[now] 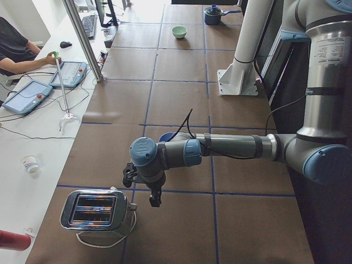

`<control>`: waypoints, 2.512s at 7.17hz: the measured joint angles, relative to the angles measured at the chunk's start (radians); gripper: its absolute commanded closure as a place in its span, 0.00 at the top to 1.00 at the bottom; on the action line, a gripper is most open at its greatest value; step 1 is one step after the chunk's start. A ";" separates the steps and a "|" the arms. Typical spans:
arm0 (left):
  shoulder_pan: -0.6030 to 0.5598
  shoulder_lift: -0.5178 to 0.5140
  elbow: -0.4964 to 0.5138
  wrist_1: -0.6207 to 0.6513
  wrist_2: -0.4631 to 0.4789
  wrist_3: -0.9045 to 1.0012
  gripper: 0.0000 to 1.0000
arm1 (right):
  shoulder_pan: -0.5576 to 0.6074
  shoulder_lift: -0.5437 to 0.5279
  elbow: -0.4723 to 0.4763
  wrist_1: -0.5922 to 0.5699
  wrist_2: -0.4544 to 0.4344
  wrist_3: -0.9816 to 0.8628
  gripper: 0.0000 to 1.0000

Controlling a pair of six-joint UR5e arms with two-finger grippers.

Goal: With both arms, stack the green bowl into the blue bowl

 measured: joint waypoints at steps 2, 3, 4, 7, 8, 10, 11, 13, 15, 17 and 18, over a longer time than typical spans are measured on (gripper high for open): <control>0.000 0.000 -0.001 -0.001 -0.001 0.001 1.00 | 0.001 0.000 -0.003 0.000 0.002 0.002 1.00; 0.000 0.000 -0.001 -0.001 -0.001 0.001 1.00 | 0.001 0.000 -0.005 0.000 0.003 0.002 1.00; 0.000 0.000 -0.001 -0.002 -0.002 0.001 1.00 | 0.001 0.001 -0.005 0.000 0.004 0.003 1.00; 0.000 0.000 -0.003 -0.003 -0.002 0.004 1.00 | 0.001 0.000 -0.007 0.000 0.003 0.003 1.00; 0.000 0.000 -0.004 -0.003 -0.003 0.004 1.00 | 0.001 0.000 -0.007 0.000 0.003 0.004 1.00; 0.009 -0.001 -0.011 -0.009 -0.014 -0.010 1.00 | 0.001 0.000 -0.001 0.000 0.003 0.004 1.00; 0.033 0.001 -0.017 -0.037 -0.047 -0.060 1.00 | 0.001 0.000 0.003 0.000 0.004 0.003 1.00; 0.149 0.035 -0.060 -0.214 -0.102 -0.328 1.00 | 0.001 -0.001 0.016 0.000 0.005 0.002 1.00; 0.292 0.093 -0.093 -0.496 -0.110 -0.689 1.00 | 0.001 0.000 0.019 0.000 0.005 0.003 1.00; 0.469 0.103 -0.087 -0.705 -0.071 -0.992 0.99 | 0.001 0.000 0.015 0.000 0.004 0.002 1.00; 0.545 0.101 -0.083 -0.749 -0.025 -1.078 0.98 | 0.001 -0.002 0.013 0.000 0.004 0.000 1.00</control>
